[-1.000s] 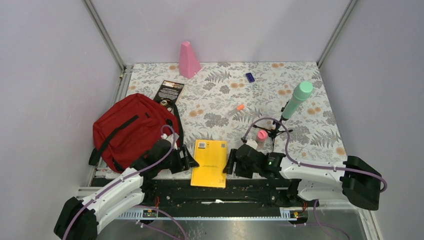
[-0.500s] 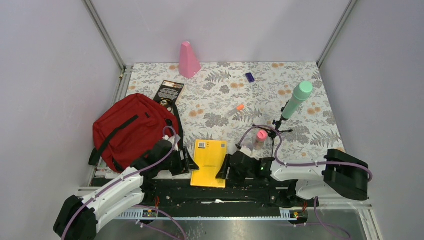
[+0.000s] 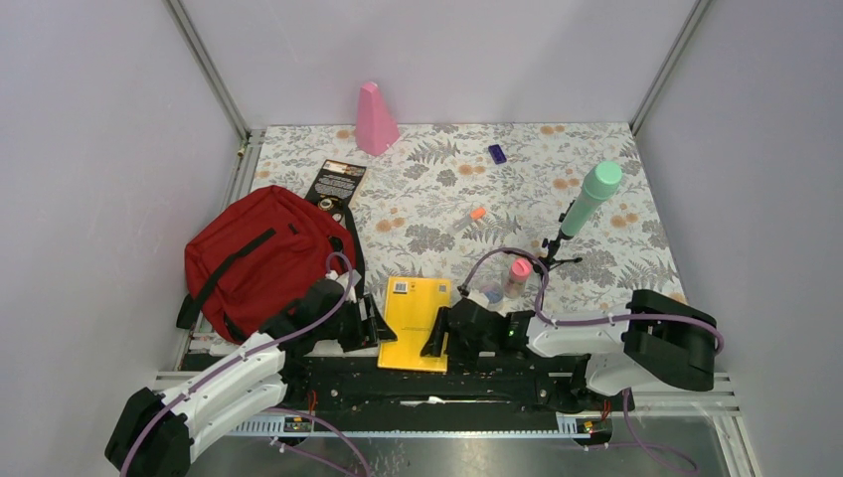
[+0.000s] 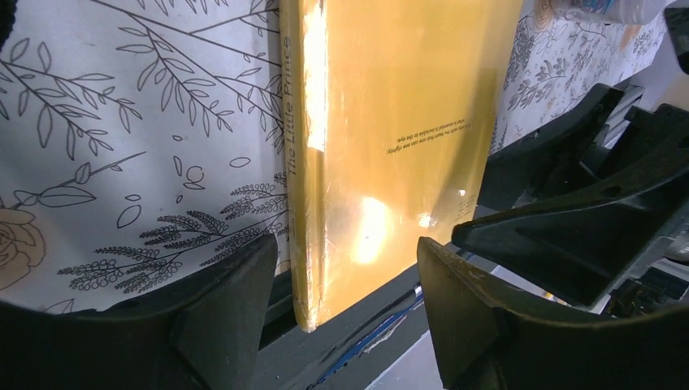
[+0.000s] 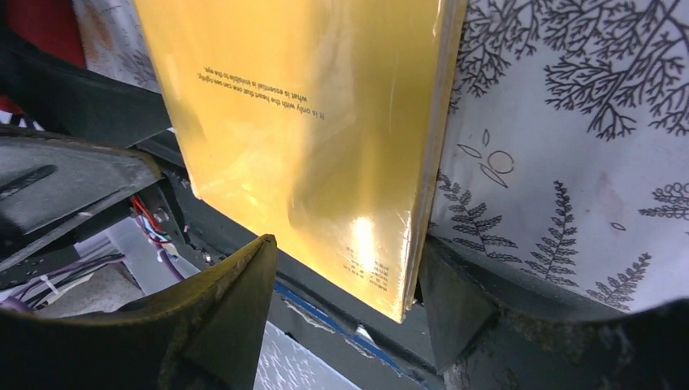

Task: Pack the student bag
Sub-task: Pick up the book from the center of the board.

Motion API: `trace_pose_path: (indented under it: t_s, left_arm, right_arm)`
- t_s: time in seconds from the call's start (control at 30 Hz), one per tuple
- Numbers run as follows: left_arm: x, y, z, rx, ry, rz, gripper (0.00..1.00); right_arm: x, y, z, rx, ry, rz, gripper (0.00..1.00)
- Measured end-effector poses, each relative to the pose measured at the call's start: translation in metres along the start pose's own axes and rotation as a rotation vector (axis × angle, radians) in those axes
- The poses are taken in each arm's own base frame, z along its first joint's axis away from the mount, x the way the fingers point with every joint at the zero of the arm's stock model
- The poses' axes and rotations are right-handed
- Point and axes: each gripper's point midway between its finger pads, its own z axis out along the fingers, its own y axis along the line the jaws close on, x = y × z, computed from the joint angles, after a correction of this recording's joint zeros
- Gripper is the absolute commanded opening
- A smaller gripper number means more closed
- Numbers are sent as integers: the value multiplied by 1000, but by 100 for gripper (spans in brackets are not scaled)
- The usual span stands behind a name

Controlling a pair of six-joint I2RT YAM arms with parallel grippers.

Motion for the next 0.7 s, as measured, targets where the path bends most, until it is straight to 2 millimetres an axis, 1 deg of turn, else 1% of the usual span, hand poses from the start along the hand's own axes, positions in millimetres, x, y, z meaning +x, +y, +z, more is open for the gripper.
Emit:
trace_pose_path:
  t_s: [0.07,0.27,0.4,0.53,0.6,0.7]
  left_arm:
    - [0,0,0,1,1,0,68]
    - [-1,-3,-1,12,-7,6,68]
    - [0,-3,-3,13,-10,8,68]
    - [0,-2,-4,9,-12,11,68]
    - [0,-2,-4,10,-13,12,68]
    - [0,-2,-4,12,-14,13,68]
  right_arm:
    - [-3,4,-3,-17,-15,-8,69]
    - [-20,32,-23,-185,-113,-1,66]
    - [-26,36,-22,-190,-143,-29,61]
    - [-28,38,-15,-180,-147,-61,56]
    - [-29,43,-13,-191,-150,-73,50]
    - [-31,54,-15,-231,-159,-82,47]
